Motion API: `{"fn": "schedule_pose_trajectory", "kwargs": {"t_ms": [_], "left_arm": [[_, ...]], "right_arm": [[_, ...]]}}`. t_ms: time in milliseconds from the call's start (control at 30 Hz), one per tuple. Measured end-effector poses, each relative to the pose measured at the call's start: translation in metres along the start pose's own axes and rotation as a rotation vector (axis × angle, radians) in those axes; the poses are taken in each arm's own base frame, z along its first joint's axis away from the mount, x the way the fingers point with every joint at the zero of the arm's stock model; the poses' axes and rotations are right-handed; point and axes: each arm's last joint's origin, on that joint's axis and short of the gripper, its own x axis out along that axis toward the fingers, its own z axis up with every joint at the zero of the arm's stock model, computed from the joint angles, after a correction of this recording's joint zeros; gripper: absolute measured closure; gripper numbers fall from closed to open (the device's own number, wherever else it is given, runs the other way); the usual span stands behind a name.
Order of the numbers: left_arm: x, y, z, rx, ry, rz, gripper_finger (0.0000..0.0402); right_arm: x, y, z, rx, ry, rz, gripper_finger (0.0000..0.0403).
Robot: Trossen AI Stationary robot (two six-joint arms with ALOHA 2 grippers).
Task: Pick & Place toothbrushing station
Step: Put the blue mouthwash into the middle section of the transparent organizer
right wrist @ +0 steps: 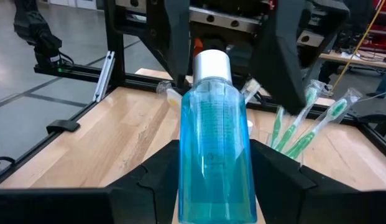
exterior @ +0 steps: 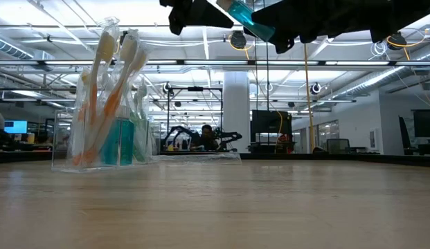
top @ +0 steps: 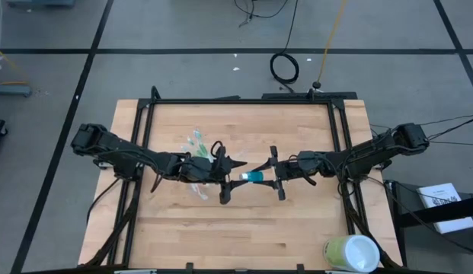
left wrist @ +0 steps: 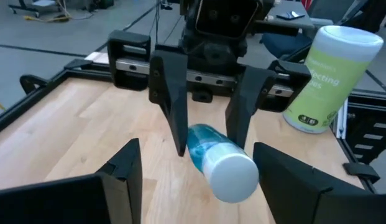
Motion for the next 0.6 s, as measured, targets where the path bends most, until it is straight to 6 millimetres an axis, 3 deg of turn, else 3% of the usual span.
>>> {"fn": "schedule_pose_trajectory", "kwargs": {"t_ms": [400, 600], "left_arm": [[0.0001, 0.0001, -0.0009, -0.022, 0.011, -0.009, 0.0300], [0.0002, -0.0002, -0.0002, -0.017, 0.008, -0.035, 0.0384]], "right_arm": [[0.0000, -0.0002, 0.0000, 0.002, 0.001, -0.006, 0.0237], [0.0000, -0.0005, 0.0000, 0.002, 0.001, -0.013, 0.0236]]}}
